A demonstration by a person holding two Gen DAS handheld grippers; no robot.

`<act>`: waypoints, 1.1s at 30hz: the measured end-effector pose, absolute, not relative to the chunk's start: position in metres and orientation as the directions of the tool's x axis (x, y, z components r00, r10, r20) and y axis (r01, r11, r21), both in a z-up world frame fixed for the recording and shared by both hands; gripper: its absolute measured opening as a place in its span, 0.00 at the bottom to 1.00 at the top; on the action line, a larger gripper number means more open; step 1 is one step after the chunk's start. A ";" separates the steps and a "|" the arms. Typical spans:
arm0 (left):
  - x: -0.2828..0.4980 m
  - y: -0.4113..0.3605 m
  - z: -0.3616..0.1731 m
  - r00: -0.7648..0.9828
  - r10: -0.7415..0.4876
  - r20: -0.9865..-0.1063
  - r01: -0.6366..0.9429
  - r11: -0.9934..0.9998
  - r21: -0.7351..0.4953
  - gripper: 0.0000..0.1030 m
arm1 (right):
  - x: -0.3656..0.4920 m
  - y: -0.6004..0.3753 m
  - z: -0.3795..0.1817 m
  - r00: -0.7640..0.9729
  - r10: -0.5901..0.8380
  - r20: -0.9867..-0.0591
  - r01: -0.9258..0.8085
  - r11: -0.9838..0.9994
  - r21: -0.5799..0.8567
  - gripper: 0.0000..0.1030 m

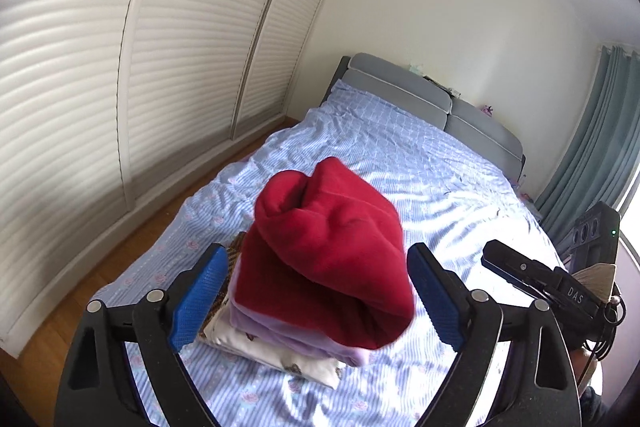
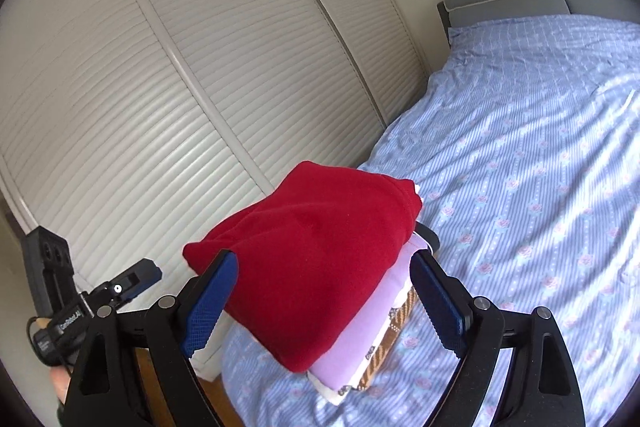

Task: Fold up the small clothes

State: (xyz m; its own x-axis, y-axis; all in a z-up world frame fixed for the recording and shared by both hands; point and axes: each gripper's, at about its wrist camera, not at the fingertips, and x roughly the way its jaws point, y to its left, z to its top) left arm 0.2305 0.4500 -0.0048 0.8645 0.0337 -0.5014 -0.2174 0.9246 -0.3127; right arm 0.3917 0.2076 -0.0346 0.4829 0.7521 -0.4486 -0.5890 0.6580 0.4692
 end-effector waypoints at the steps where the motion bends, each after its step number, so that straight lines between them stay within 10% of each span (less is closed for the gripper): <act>1: 0.224 0.442 -0.001 0.866 0.049 -0.498 -0.224 0.928 -0.298 0.91 | 0.384 0.201 -0.031 0.496 0.744 -0.448 -0.592 0.667 0.452 0.86; 33: 0.086 0.081 -0.008 0.905 0.025 -0.425 -0.033 0.999 -0.012 1.00 | 0.073 -0.183 0.009 0.918 0.008 -0.398 -0.015 1.000 -0.017 0.99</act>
